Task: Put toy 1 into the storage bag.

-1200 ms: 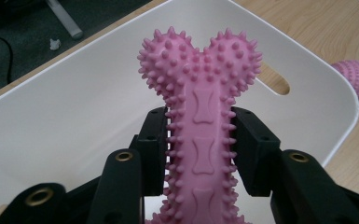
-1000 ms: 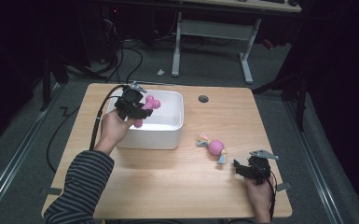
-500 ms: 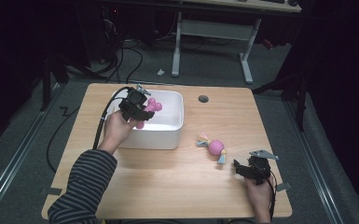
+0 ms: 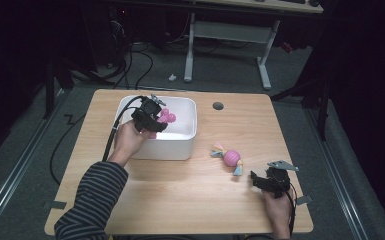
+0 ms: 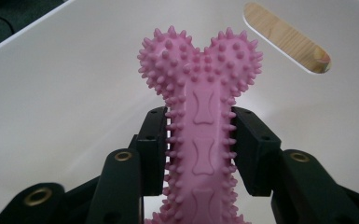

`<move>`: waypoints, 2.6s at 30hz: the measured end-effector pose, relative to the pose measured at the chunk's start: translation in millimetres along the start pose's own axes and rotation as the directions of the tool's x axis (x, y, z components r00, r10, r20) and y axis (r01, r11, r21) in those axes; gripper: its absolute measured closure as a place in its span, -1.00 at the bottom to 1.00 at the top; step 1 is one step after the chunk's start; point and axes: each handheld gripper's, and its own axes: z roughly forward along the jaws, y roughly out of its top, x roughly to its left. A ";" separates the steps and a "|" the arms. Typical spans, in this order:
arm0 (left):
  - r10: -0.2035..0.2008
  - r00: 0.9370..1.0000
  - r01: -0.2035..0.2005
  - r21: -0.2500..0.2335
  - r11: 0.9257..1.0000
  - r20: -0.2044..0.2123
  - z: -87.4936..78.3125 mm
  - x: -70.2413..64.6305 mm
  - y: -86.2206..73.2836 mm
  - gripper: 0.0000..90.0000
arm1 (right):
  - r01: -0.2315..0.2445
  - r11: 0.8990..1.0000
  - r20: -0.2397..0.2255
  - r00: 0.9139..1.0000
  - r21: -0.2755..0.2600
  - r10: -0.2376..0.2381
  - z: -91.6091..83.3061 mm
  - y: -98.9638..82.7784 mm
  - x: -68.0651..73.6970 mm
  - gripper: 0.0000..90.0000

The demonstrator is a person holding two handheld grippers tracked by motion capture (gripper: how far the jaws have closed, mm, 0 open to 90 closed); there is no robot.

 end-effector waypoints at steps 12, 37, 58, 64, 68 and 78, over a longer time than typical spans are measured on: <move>-0.011 1.000 0.011 0.044 0.999 0.015 8.2 1.7 -5.9 0.28 | 0.000 1.000 0.000 1.000 0.000 0.000 0.0 0.0 0.0 -0.49; -0.066 0.998 0.065 -0.068 0.996 -0.009 -28.0 -0.8 -17.5 -0.26 | 0.006 1.000 0.000 1.000 0.001 -0.006 0.0 0.1 0.2 -0.49; -0.135 0.991 0.125 -0.266 0.956 -0.019 -83.3 -9.0 -81.7 -0.30 | 0.003 1.000 0.000 1.000 0.001 -0.003 -0.1 0.0 0.5 -0.49; -0.161 0.987 0.147 -0.289 0.946 -0.022 -85.3 -9.4 -102.2 -0.30 | 0.002 1.000 0.000 1.000 0.001 -0.002 -0.1 0.0 0.6 -0.49; -0.180 0.984 0.168 -0.294 0.941 -0.014 -84.0 -8.2 -113.8 -0.30 | 0.002 1.000 0.001 1.000 0.002 -0.002 -0.1 0.0 0.6 -0.49; -0.239 0.971 0.231 -0.301 0.925 0.011 -82.6 -4.3 -137.3 -0.30 | 0.002 1.000 0.001 1.000 0.001 -0.002 -0.1 0.0 0.6 -0.49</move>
